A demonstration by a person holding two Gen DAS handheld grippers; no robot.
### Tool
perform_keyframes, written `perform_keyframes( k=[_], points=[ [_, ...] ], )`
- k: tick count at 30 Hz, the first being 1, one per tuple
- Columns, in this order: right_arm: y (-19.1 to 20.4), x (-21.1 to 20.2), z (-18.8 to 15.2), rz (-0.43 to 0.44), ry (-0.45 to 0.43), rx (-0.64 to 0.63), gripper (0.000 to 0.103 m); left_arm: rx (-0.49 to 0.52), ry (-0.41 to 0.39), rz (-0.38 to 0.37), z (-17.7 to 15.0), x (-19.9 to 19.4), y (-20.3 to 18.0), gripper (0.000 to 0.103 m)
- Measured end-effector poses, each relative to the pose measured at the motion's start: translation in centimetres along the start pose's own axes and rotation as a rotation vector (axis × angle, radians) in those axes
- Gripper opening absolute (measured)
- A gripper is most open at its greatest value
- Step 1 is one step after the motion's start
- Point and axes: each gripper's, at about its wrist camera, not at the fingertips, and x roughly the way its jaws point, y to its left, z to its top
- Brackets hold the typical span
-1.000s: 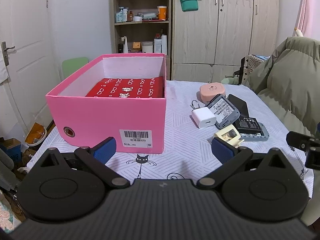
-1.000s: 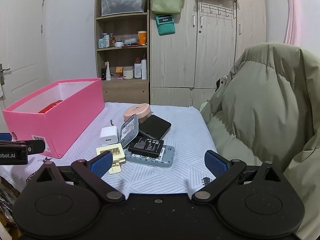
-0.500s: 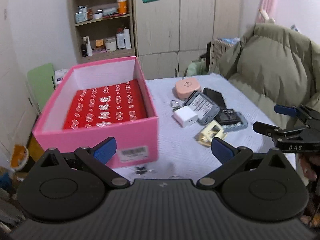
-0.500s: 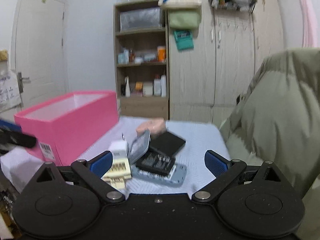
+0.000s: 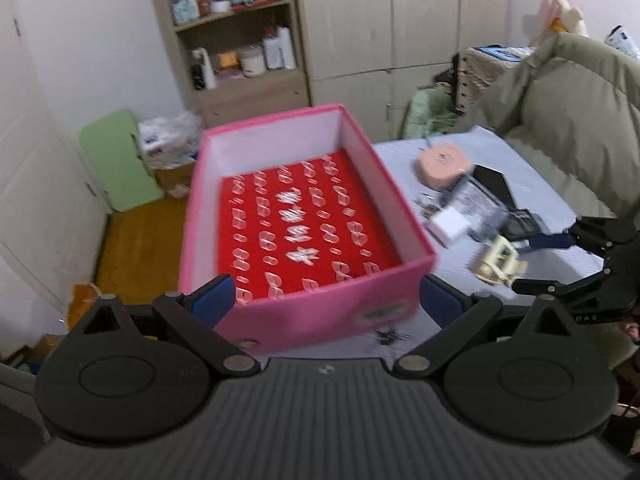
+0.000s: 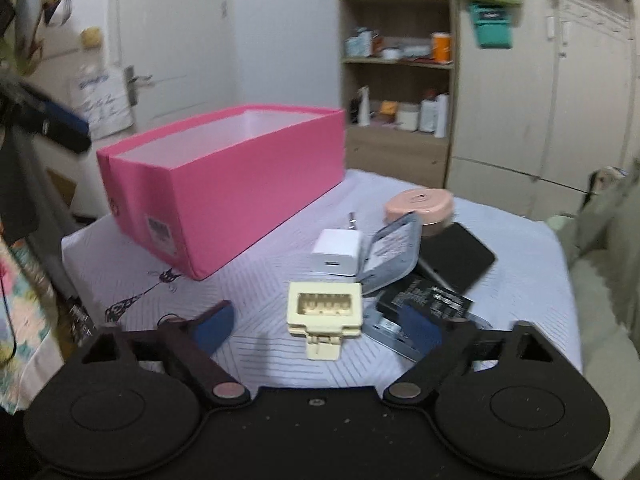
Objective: Organize rigid objects
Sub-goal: 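Grasp the cream wooden chair piece with the right gripper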
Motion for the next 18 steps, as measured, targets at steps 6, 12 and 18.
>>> perform_keyframes(
  k=[6, 12, 18],
  points=[
    [-0.2, 2.5, 0.8, -0.002, 0.088, -0.043, 0.065, -0.002, 0.048, 0.073, 1.6, 1.2, 3.1, 0.095],
    [-0.8, 4.2, 1.5, -0.004, 0.122, -0.027, 0.066, -0.048, 0.094, 0.140, 2.7, 4.7, 6.8, 0.095],
    [0.0, 4.5, 2.0, -0.024, 0.100, -0.066, 0.058, -0.072, 0.149, 0.175, 3.2, 8.8, 9.7, 0.084]
  ],
)
